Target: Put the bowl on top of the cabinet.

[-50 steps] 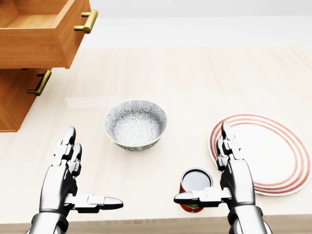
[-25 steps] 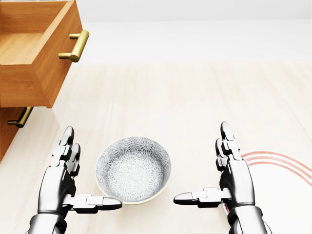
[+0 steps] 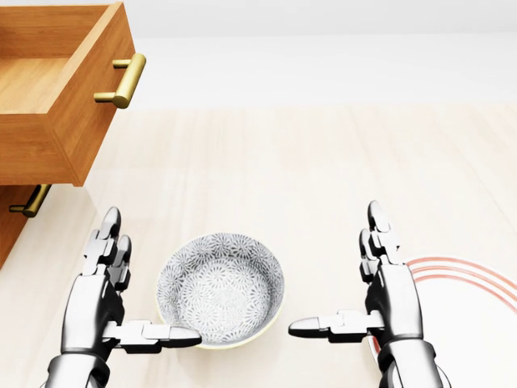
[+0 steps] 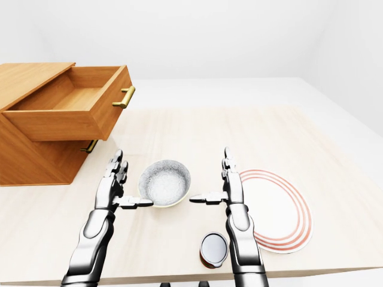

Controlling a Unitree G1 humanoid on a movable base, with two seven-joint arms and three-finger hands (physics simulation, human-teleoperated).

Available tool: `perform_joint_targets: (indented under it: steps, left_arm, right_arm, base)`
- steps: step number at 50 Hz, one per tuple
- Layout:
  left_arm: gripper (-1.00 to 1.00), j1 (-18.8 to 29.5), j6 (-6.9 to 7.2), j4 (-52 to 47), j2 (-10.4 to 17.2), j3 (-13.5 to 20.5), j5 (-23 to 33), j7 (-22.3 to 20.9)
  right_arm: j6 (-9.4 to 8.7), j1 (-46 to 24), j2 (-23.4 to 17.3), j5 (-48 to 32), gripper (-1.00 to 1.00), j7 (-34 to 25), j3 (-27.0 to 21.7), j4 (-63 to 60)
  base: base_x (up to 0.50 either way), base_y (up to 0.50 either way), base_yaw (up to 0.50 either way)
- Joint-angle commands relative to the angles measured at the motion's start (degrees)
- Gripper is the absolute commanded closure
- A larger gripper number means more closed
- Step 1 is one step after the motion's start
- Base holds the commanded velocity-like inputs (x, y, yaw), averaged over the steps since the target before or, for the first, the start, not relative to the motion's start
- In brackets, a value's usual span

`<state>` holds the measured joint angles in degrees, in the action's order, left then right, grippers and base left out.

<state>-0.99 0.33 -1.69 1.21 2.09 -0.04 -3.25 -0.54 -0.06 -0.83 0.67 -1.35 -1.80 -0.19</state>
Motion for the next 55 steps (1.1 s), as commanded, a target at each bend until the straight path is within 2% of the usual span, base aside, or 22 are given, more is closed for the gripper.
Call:
perform_joint_targets:
  steps: [1, 5, 6, 7, 8, 10, 11, 13, 14, 15, 16, 19, 22, 26, 28, 31, 35, 40, 42, 45, 47, 55]
  left_arm:
    - [-1.0, -0.5, -0.56, -1.4, 0.0, -0.5, 1.9, 0.8]
    - [-1.0, -1.1, -1.12, -2.9, -0.1, -1.0, 3.3, 1.0]
    - [-1.0, -1.2, -1.67, -2.6, -0.2, -1.3, 3.8, 1.1]
    - [-1.0, -1.3, -3.8, -1.7, -0.2, -2.0, 6.3, 2.3]
    - [-1.0, -1.4, -4.59, -1.4, -0.2, -2.2, 6.9, 2.5]
    - [-1.0, -1.5, -4.49, -1.7, -0.3, -2.4, 7.4, 2.5]
    - [-1.0, -1.6, -5.33, -2.2, -0.1, -2.9, 8.5, 2.5]
    - [-1.0, -1.2, -5.33, -2.1, -0.3, -2.8, 8.9, 2.5]
    - [-1.0, -1.0, -2.51, -2.8, -0.2, -3.2, 7.9, 0.3]
    - [-1.0, -1.0, -2.74, -2.8, -0.1, -3.2, 8.3, 0.2]
    - [-1.0, -0.9, -5.33, -1.6, -0.2, -3.2, 11.2, 3.3]
    - [-1.0, -1.3, -5.33, 0.2, -0.1, -3.4, 15.5, 7.2]
    - [-1.0, -1.3, -5.33, 0.8, -0.1, -4.2, 17.0, 6.5]
    - [-1.0, -2.1, -5.33, 0.2, -0.1, -4.7, 20.6, 8.4]
    - [-1.0, -2.6, -5.33, 1.0, 0.1, -5.1, 24.6, 11.8]
    - [-1.0, -3.2, -5.33, 2.0, 0.1, -5.7, 27.9, 13.9]
    - [-1.0, -4.4, -5.33, -0.1, -0.2, -6.4, 28.6, 13.4]
    - [-1.0, -6.5, -5.33, -2.5, 0.0, -7.4, 34.4, 17.4]
    - [-1.0, -7.8, -5.33, -3.3, 0.1, -8.3, 35.2, 16.7]
    - [-1.0, -9.6, -5.33, -5.2, 0.3, -9.1, 37.2, 17.7]
    - [-1.0, -10.1, -5.33, -5.7, 0.4, -9.4, 39.9, 19.8]
    - [-1.0, -10.2, -5.33, -5.6, 0.9, -10.5, 43.2, 21.8]
  right_arm:
    - [0.26, -0.2, -0.1, -0.2, -1.0, 0.8, -0.3, 0.3]
    - [0.36, -0.2, -0.1, -0.2, -1.0, 0.8, -0.3, 0.3]
    - [0.18, -0.2, -0.1, -0.2, -1.0, 0.9, -0.3, 0.2]
    - [0.26, -0.3, -0.1, -0.3, -1.0, 0.9, -0.2, 0.4]
    - [0.47, -0.3, -0.1, -0.3, -1.0, 0.9, -0.3, 0.7]
    - [0.58, -0.3, -0.1, -0.3, -1.0, 0.9, -0.3, 0.8]
    - [0.33, -0.2, -0.1, -0.4, -1.0, 1.0, -0.2, 0.3]
    - [0.49, -0.2, -0.1, -0.3, -1.0, 0.9, -0.2, 0.5]
    - [0.62, -0.2, -0.1, -0.3, -1.0, 0.9, -0.3, 0.6]
    - [0.75, -0.3, -0.1, -0.2, -1.0, 0.8, -0.3, 0.8]
    - [0.85, -0.3, -0.1, -0.1, -1.0, 0.8, -0.3, 0.7]
    - [0.7, -0.2, 0.0, -0.3, -1.0, 0.9, -0.1, 0.4]
    - [0.78, -0.3, 0.0, -0.4, -1.0, 1.0, 0.0, 0.8]
    - [0.94, -0.2, 0.0, 0.0, -1.0, 0.8, -0.1, 0.5]
    - [0.97, -0.3, 0.1, -0.2, -1.0, 0.9, 0.1, 0.6]
    - [1.05, -0.2, 0.1, -0.1, -1.0, 0.8, 0.1, 0.5]
    - [1.4, -0.4, 0.1, -0.2, -1.0, 0.9, 0.1, 1.2]
    - [1.56, -0.5, 0.1, -0.5, -1.0, 1.1, 0.1, 1.5]
    - [1.61, -0.6, 0.1, -0.6, -1.0, 1.2, 0.2, 1.8]
    - [1.85, -0.7, 0.1, -0.6, -1.0, 1.2, 0.2, 2.2]
    - [1.74, -0.5, 0.1, -0.7, -1.0, 1.1, 0.3, 1.8]
    - [2.02, -0.7, 0.2, -0.8, -1.0, 1.1, 0.5, 2.4]
  base:
    - [0.0, 0.0, 0.0]
    - [0.0, 0.0, 0.0]
    - [0.0, 0.0, 0.0]
    - [0.0, 0.0, 0.0]
    - [0.0, 0.0, 0.0]
    - [0.0, 0.0, 0.0]
    - [0.0, 0.0, 0.0]
    - [0.0, 0.0, 0.0]
    - [0.0, 0.0, 0.0]
    - [0.0, 0.0, 0.0]
    - [0.0, 0.0, 0.0]
    - [0.0, 0.0, 0.0]
    - [0.0, 0.0, 0.0]
    - [0.0, 0.0, 0.0]
    - [0.0, 0.0, 0.0]
    - [0.0, 0.0, 0.0]
    - [0.0, 0.0, 0.0]
    - [0.0, 0.0, 0.0]
    - [0.0, 0.0, 0.0]
    - [0.0, 0.0, 0.0]
    - [0.0, 0.0, 0.0]
    - [0.0, 0.0, 0.0]
